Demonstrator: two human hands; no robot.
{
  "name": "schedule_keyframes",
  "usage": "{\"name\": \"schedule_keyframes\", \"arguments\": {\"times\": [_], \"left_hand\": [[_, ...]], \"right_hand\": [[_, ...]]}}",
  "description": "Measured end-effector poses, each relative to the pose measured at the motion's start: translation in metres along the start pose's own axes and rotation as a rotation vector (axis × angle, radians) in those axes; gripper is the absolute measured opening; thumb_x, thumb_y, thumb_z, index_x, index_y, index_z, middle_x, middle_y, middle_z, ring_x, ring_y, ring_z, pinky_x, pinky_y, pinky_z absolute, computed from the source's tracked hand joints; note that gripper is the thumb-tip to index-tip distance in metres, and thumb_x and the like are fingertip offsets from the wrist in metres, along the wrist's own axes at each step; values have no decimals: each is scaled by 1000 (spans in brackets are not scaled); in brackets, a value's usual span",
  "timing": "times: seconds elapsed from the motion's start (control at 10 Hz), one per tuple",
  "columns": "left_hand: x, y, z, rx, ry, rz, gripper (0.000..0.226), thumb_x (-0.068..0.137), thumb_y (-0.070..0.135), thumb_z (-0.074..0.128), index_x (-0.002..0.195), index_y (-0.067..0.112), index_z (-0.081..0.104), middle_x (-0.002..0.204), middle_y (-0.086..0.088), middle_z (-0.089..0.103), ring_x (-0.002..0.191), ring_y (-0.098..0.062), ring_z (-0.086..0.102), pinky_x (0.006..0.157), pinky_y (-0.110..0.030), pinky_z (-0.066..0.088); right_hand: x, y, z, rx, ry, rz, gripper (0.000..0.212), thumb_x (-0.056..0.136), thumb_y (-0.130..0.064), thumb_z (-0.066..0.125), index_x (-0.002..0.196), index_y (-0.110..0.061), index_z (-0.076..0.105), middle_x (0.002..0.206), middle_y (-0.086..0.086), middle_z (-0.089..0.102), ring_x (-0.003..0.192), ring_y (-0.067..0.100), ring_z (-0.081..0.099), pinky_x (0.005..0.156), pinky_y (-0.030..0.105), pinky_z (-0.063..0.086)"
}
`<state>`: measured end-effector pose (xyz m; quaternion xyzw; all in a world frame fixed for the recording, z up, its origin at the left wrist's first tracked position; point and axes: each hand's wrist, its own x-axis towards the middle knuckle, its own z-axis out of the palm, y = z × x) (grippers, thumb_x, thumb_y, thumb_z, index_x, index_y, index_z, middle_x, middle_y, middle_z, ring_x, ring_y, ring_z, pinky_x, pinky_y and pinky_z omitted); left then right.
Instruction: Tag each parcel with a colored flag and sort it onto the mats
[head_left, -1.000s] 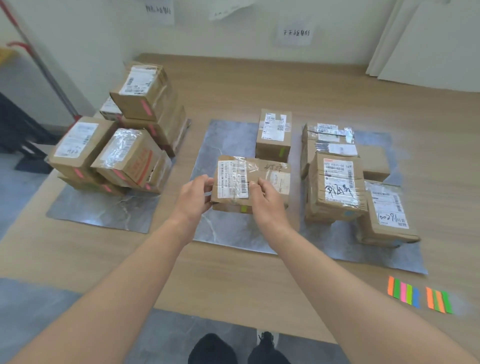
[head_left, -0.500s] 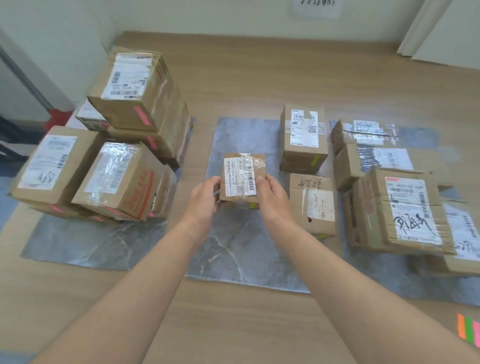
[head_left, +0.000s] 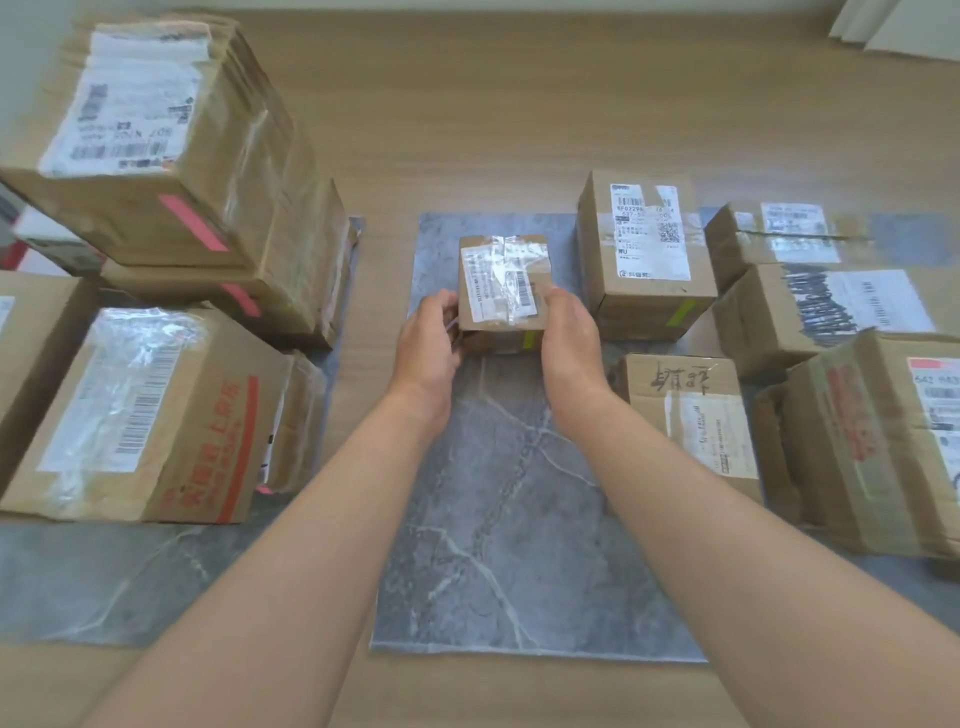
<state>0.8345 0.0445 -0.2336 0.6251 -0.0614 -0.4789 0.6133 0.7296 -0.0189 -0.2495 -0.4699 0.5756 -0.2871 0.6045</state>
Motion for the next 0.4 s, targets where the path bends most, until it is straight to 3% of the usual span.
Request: {"name": "schedule_keyframes", "arguments": {"times": [0.1, 0.2, 0.3, 0.4], "left_hand": [[7, -1, 3, -27, -39, 9, 27, 105, 26, 42, 97, 19, 66, 91, 9, 74, 95, -6, 67, 85, -22, 53], [5, 1, 2, -27, -43, -27, 23, 104, 27, 43, 103, 17, 64, 111, 2, 69, 111, -11, 63, 102, -27, 48], [-5, 2, -2, 19, -75, -47, 42, 104, 35, 42, 139, 14, 53, 150, -3, 50, 143, -17, 41, 120, -35, 30], [-20, 7, -2, 55, -81, -27, 50, 104, 38, 41, 149, 16, 44, 155, 4, 43, 148, -15, 30, 122, -36, 24]], "right_hand": [[0, 0, 2, 24, 3, -24, 35, 106, -38, 39, 121, -18, 63, 114, -7, 66, 103, 6, 58, 90, 28, 42], [-10, -3, -1, -13, 12, -18, 58, 97, -52, 39, 139, -15, 55, 140, 1, 60, 129, 17, 53, 112, 39, 38], [-21, -8, -11, -16, 13, -40, 59, 103, -47, 40, 155, -19, 41, 158, -3, 43, 145, 14, 38, 120, 33, 26], [-39, -17, -20, 23, 7, -40, 56, 106, -42, 40, 157, -19, 38, 159, -5, 41, 146, 12, 36, 119, 31, 27]]}}
